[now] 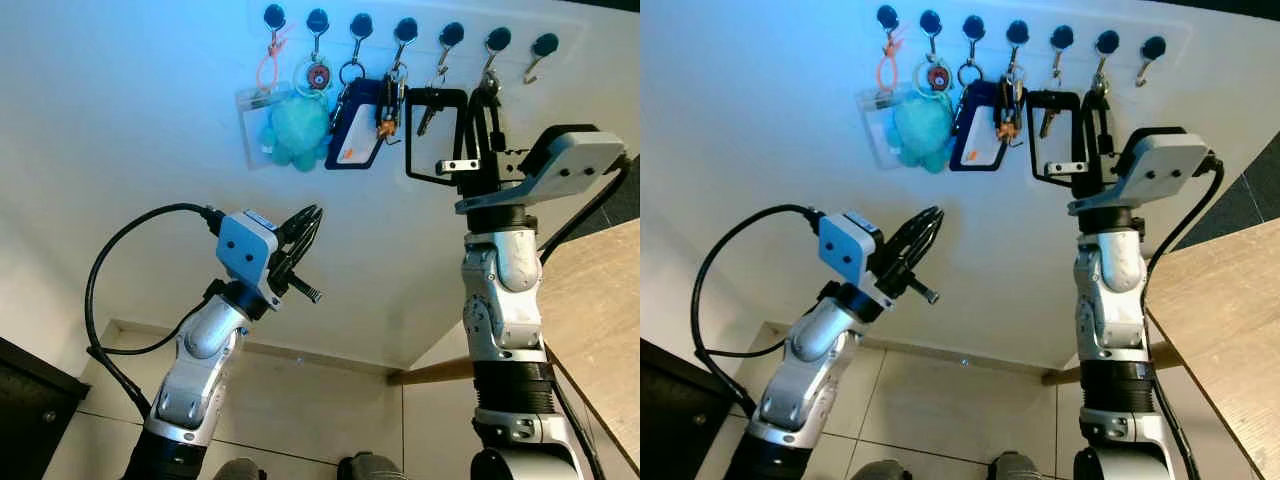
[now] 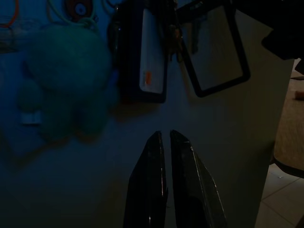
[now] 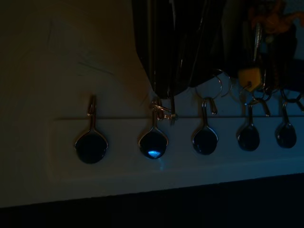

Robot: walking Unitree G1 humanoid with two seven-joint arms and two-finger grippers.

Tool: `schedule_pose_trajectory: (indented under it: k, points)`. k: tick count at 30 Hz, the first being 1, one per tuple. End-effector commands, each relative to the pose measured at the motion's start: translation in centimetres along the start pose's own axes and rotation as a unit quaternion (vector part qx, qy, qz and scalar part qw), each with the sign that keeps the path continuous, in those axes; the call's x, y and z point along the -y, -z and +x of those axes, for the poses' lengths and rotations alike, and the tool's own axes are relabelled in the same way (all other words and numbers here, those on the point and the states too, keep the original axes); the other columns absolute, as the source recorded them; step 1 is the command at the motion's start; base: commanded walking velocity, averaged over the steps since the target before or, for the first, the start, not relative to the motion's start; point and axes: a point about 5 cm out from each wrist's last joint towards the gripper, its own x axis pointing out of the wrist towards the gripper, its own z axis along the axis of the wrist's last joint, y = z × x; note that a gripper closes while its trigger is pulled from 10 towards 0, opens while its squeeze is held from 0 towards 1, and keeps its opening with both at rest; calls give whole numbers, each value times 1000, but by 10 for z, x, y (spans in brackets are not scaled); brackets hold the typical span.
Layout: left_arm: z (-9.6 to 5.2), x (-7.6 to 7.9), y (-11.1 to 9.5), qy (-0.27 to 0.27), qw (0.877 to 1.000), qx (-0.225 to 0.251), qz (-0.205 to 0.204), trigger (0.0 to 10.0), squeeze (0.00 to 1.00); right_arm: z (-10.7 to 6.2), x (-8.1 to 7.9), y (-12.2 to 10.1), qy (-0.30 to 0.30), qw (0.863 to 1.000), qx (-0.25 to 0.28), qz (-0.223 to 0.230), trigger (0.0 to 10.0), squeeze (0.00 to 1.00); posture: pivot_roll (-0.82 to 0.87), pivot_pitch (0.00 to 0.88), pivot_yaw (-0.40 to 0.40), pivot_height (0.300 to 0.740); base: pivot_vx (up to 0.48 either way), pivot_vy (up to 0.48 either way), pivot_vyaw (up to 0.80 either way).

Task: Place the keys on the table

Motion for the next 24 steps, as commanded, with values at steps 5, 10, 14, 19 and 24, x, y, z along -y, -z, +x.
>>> schedule_pose_trajectory:
  k: [5,10,14,19,24]
  points:
    - [2,7,-1,13,1000,3,-13,10000,0,8,5,-13,15,1000,24,7,0,0,53,113,-47,740,0,0,0]
    - [2,8,-1,20,1000,-1,-12,10000,0,19,6,-17,16,999,24,23,0,0,54,116,-46,740,0,0,0]
    - [2,10,0,23,1000,-2,-11,10000,0,26,7,-20,13,999,26,33,0,0,54,116,-46,740,0,0,0]
    - [1,9,-1,23,1000,-1,-10,10000,0,28,6,-25,3,999,40,31,0,0,57,119,-48,740,0,0,0]
    - [0,6,-4,8,1000,8,-13,10000,0,21,-6,-35,-41,997,66,24,0,0,60,125,-49,740,0,0,0]
